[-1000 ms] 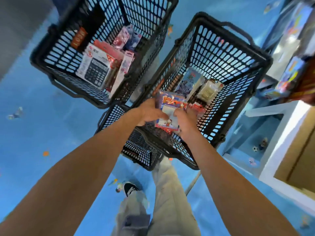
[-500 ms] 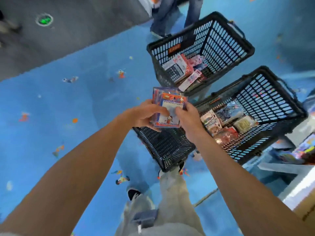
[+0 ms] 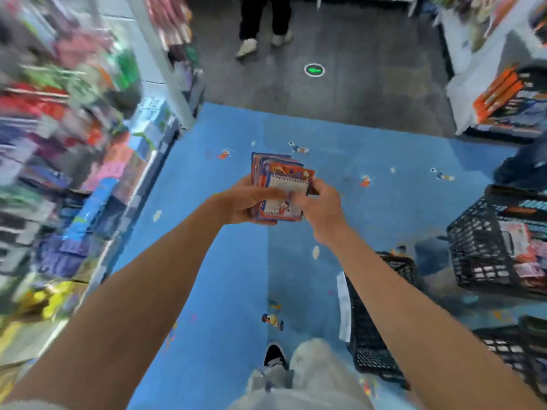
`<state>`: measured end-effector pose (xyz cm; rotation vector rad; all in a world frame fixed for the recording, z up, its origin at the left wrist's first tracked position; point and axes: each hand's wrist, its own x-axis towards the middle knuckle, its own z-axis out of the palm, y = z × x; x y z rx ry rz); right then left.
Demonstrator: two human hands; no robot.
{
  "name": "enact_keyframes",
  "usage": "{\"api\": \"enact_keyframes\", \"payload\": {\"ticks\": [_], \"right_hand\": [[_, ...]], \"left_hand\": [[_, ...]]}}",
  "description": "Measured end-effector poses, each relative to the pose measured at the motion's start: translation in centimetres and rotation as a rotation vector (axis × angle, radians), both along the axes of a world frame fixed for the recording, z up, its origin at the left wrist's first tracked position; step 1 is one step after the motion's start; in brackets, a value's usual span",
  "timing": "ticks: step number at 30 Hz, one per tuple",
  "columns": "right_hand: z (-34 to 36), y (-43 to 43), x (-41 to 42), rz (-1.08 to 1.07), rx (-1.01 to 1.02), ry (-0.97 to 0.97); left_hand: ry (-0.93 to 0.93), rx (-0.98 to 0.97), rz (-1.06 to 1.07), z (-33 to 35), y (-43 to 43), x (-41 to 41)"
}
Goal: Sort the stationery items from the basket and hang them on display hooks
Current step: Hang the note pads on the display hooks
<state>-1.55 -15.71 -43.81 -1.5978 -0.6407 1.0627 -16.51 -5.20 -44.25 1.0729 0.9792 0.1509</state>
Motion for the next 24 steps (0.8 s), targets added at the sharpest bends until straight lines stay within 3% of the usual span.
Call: {"api": "enact_keyframes", "payload": {"ticks": [8,14,24], "right_hand": [[4.6,12.6,-13.5,0.366,0.199,-0.032],[6.6,23.3,-21.2,0.498,0.271,-0.028],[12.6,40.1,-31.1,0.930,0.296,0.234]], "left_hand": [[-0.090,0.125,0.449,3.9,5.8,-16.3],[-0.108,0.172,0.728,6.7,12.2,-23.4],[-0.255,0.259,1.153,12.4,21.5,-33.2]]}}
